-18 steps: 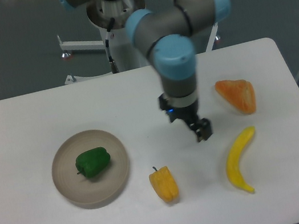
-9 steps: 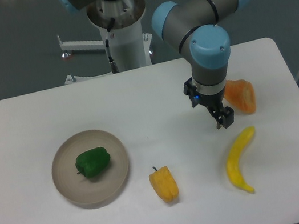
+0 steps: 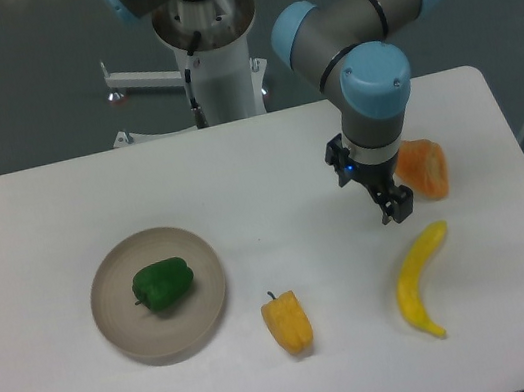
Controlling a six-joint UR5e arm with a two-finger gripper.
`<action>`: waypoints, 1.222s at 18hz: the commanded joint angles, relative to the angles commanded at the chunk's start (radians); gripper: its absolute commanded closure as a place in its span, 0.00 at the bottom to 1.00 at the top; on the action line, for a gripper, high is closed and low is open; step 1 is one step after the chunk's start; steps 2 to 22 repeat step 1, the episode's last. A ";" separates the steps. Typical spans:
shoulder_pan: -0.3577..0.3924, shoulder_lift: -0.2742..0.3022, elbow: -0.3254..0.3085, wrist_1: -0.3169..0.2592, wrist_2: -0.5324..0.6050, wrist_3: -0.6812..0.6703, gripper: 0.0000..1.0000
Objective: Place the green pepper on the plate
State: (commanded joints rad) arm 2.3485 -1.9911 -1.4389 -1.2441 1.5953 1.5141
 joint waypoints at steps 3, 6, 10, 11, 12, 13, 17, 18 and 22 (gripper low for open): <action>0.000 0.002 0.002 -0.002 0.000 0.000 0.00; 0.000 0.002 0.002 -0.002 0.000 0.000 0.00; 0.000 0.002 0.002 -0.002 0.000 0.000 0.00; 0.000 0.002 0.002 -0.002 0.000 0.000 0.00; 0.000 0.002 0.002 -0.002 0.000 0.000 0.00; 0.000 0.002 0.002 -0.002 0.000 0.000 0.00; 0.000 0.002 0.002 -0.002 0.000 0.000 0.00; 0.000 0.002 0.002 -0.002 0.000 0.000 0.00; 0.000 0.002 0.002 -0.002 0.000 0.000 0.00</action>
